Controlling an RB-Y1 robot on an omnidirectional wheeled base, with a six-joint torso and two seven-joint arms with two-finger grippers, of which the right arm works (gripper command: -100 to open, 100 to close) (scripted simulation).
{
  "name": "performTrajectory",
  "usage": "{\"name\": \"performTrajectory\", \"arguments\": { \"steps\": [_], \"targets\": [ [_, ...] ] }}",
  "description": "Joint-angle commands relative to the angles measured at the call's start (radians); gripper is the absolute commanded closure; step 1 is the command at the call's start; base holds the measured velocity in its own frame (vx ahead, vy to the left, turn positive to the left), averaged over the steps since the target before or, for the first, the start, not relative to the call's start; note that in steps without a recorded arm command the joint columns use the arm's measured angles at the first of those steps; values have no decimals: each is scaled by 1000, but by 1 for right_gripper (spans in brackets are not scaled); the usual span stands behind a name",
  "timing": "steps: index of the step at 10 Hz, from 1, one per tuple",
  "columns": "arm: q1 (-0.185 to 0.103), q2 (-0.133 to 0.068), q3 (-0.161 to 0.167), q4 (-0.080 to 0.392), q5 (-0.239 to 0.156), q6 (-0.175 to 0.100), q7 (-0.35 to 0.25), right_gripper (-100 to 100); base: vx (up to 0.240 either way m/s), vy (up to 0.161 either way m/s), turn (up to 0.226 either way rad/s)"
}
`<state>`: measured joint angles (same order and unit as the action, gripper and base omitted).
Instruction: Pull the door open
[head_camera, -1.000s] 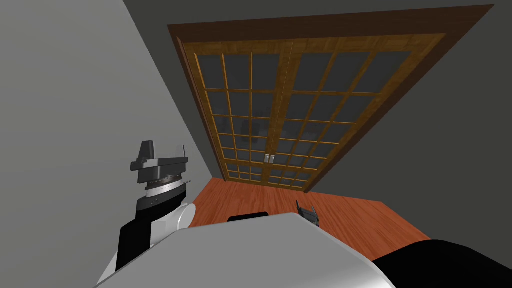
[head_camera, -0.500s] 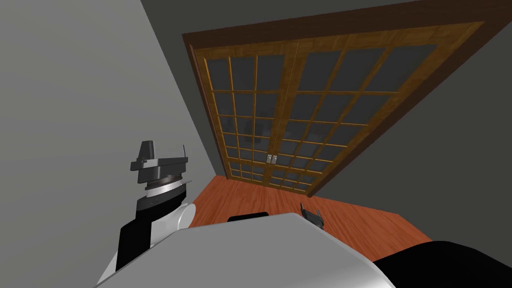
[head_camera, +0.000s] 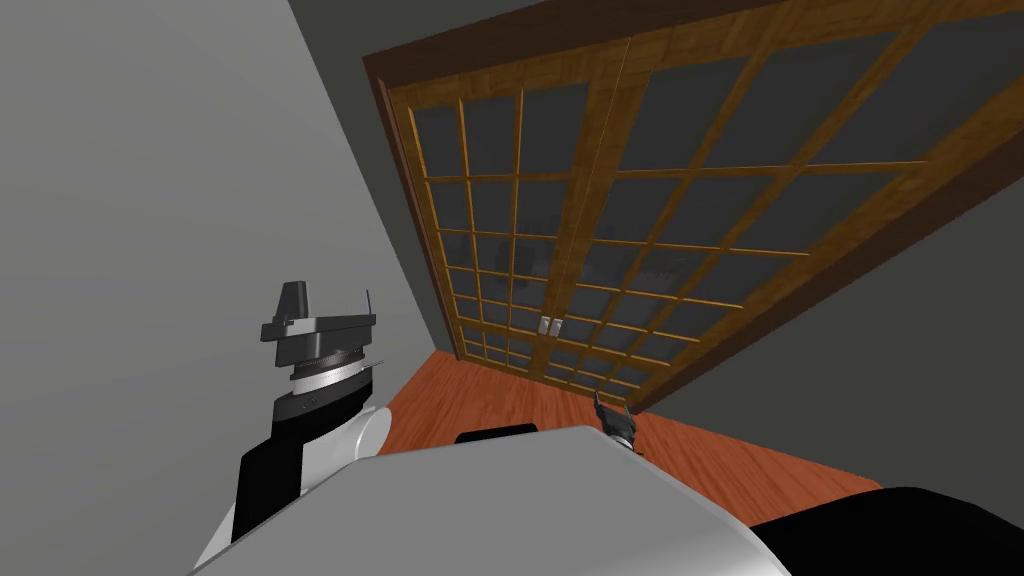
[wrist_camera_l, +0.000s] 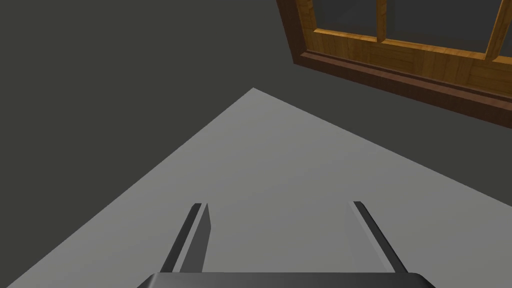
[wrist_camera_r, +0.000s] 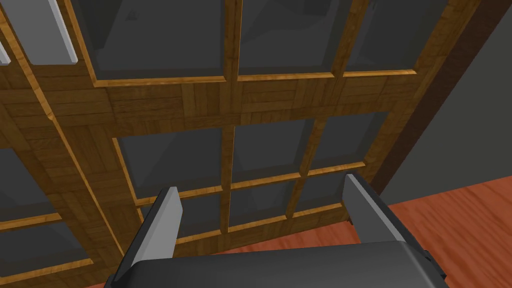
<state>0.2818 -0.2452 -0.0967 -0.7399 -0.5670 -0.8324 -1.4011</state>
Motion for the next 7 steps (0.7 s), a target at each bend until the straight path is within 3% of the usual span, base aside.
{"name": "performTrajectory", "arguments": {
  "steps": [1,3,5,7],
  "targets": [
    [-32,5,2,8,1,-3,1,-100,173,-24,155],
    [-64,11,5,1,3,-3,3,-100,151,-31,105],
    [-72,12,7,-2,4,-3,3,-100,110,-44,56],
    [-117,21,15,-17,9,-4,5,-100,125,-31,136]
  ]
}}
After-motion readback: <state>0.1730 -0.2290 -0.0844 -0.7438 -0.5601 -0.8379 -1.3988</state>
